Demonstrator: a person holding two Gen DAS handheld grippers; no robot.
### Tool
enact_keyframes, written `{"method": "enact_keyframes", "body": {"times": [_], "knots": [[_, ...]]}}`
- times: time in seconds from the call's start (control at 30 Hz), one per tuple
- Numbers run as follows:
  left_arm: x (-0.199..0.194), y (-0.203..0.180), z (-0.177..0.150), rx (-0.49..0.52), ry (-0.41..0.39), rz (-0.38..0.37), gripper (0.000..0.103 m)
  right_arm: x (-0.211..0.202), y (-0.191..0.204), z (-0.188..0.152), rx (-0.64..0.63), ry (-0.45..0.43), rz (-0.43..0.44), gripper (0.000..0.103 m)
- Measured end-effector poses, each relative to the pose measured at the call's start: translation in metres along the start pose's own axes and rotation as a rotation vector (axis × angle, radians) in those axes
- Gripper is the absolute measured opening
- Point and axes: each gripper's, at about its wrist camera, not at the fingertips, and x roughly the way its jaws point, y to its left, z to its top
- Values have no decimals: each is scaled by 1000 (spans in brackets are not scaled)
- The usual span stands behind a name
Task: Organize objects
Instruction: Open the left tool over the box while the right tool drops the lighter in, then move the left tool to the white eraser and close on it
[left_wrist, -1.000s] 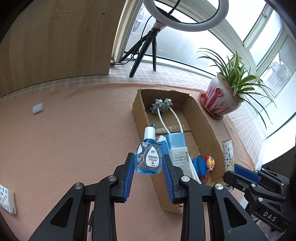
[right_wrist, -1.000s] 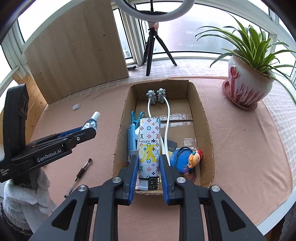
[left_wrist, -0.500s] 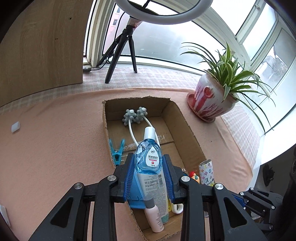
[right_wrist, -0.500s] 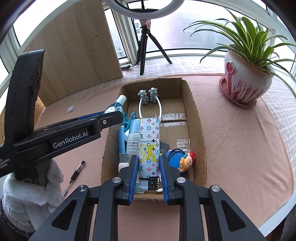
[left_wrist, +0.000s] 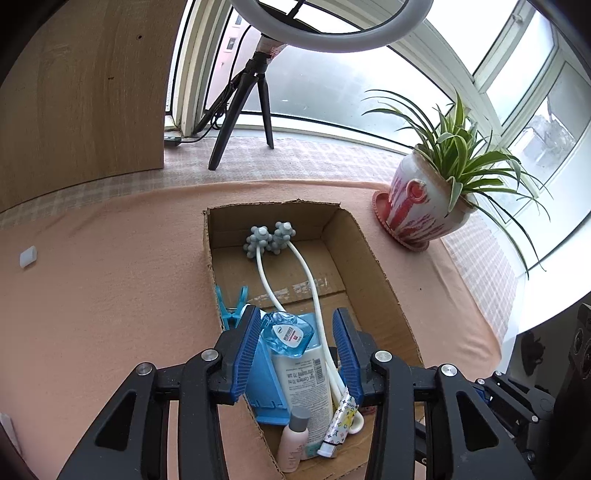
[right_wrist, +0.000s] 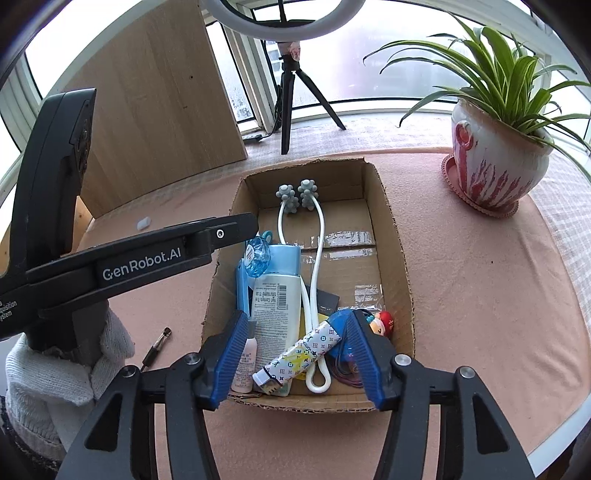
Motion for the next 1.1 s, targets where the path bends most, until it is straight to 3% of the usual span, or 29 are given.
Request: {"method": "enact_keyframes", "body": {"times": [0.23, 0.43, 0.6, 0.8, 0.9, 1.1], "knots": [[-30, 32, -8, -34, -32, 30, 44, 1, 0, 0, 31, 10, 50, 52], [-70, 85, -30, -102, -52, 116, 44, -3, 10, -2, 30, 15, 129, 52], [-101, 129, -53, -159, -49, 200, 44, -1, 34, -7, -4, 39, 190, 52], [-122, 179, -72, -212, -27, 243, 44, 7, 73, -21, -40, 82, 225, 52], [-122, 202, -67, -213, -4, 244, 44, 6, 91, -30, -48, 79, 190, 52], [-96, 250, -24, -233, 27, 232, 50, 5, 112, -44, -3, 91, 155, 52]]}}
